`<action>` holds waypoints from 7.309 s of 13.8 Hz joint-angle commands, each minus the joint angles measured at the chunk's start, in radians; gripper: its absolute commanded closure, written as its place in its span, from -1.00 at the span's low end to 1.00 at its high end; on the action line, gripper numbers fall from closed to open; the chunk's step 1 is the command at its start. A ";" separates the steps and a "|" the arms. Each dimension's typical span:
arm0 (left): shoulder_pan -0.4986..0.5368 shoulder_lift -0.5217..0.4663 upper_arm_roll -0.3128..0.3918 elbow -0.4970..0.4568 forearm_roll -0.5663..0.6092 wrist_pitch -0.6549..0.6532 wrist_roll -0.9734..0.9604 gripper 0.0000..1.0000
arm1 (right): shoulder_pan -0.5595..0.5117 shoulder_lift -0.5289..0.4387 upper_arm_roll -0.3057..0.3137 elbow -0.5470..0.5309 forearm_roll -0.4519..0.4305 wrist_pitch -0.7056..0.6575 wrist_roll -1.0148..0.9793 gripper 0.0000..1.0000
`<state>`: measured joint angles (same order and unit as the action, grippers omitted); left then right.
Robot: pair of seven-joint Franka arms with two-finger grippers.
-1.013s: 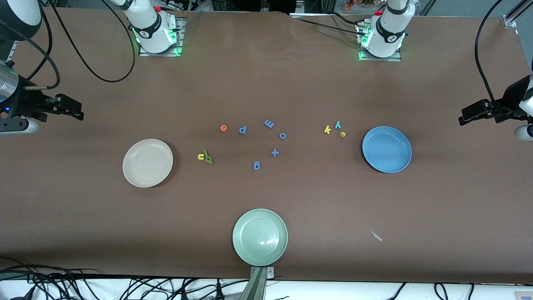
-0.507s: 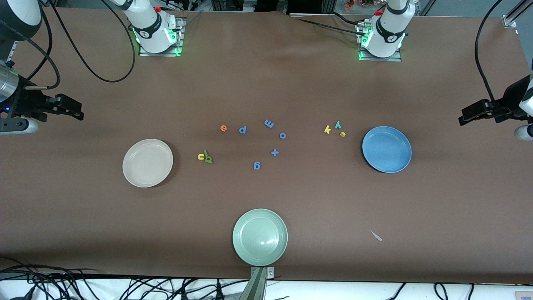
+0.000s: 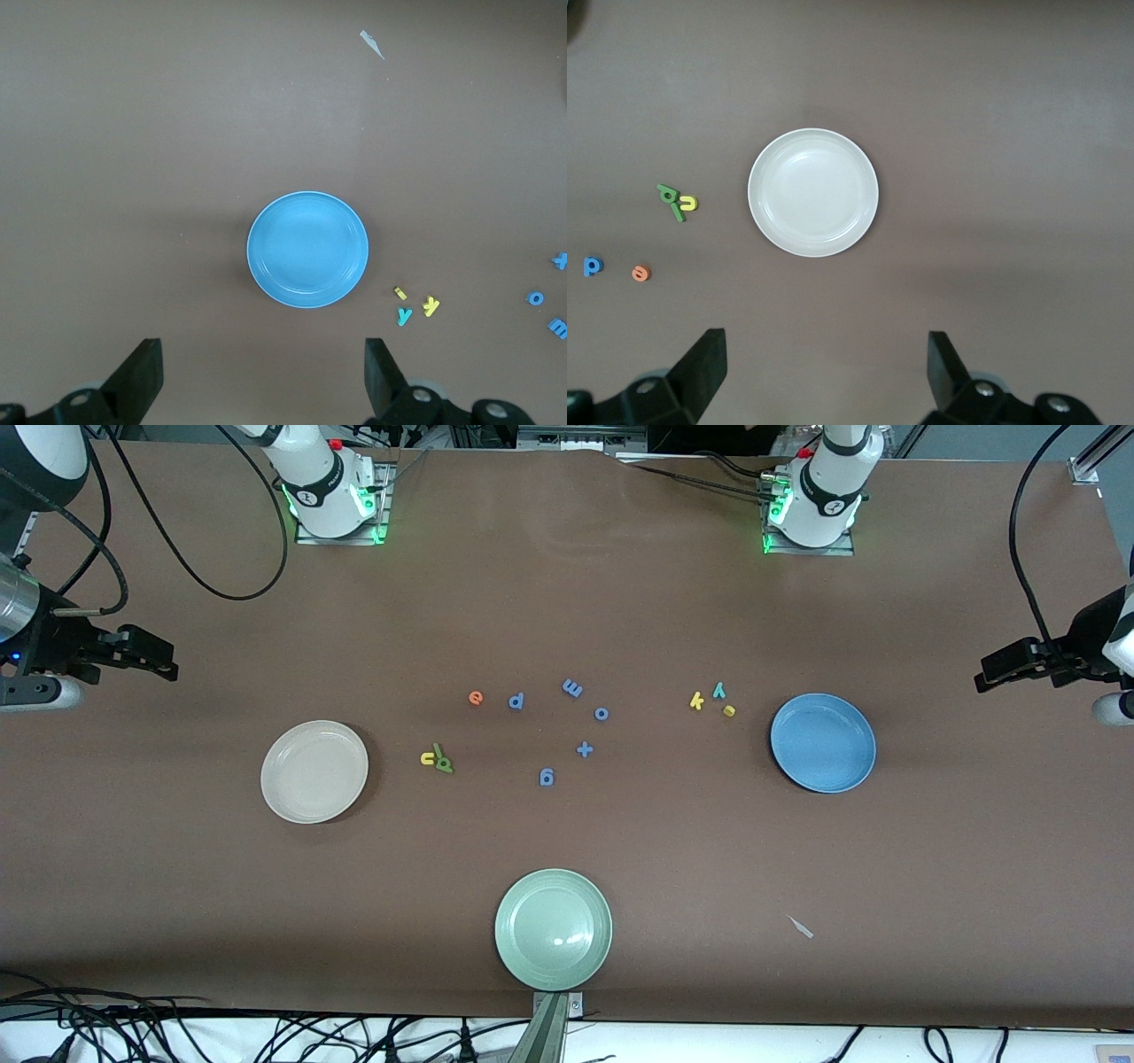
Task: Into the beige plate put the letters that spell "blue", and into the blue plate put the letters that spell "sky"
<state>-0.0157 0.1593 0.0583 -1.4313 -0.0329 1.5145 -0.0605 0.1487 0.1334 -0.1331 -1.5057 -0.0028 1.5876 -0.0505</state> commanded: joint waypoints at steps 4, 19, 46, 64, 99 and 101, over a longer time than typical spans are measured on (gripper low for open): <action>-0.003 0.006 -0.002 0.014 0.014 -0.011 -0.001 -1.00 | -0.003 -0.018 0.001 -0.010 0.018 -0.005 0.006 -0.99; -0.003 0.009 -0.002 0.014 0.018 -0.007 -0.001 -1.00 | -0.003 -0.018 0.001 -0.010 0.018 -0.006 0.006 -0.99; -0.007 0.057 -0.285 -0.581 0.018 0.643 -0.902 -0.99 | -0.008 0.008 -0.013 -0.004 0.015 0.008 0.006 -0.99; -0.101 0.200 -0.334 -0.798 0.138 0.961 -1.278 -0.41 | 0.224 0.261 0.000 -0.076 0.147 0.254 0.260 -0.98; -0.011 0.151 -0.373 -0.706 0.202 0.790 -1.277 1.00 | 0.325 0.325 0.273 -0.671 -0.117 1.040 0.975 -0.97; 0.041 0.119 -0.371 -0.702 0.163 0.745 -1.179 1.00 | 0.325 0.328 0.273 -0.673 -0.117 1.042 0.975 -0.91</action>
<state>-0.0219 0.3308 -0.3031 -2.1308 0.1532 2.3132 -1.3207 0.4737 0.4606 0.1372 -2.1706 -0.0988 2.6115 0.8984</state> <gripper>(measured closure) 0.899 0.013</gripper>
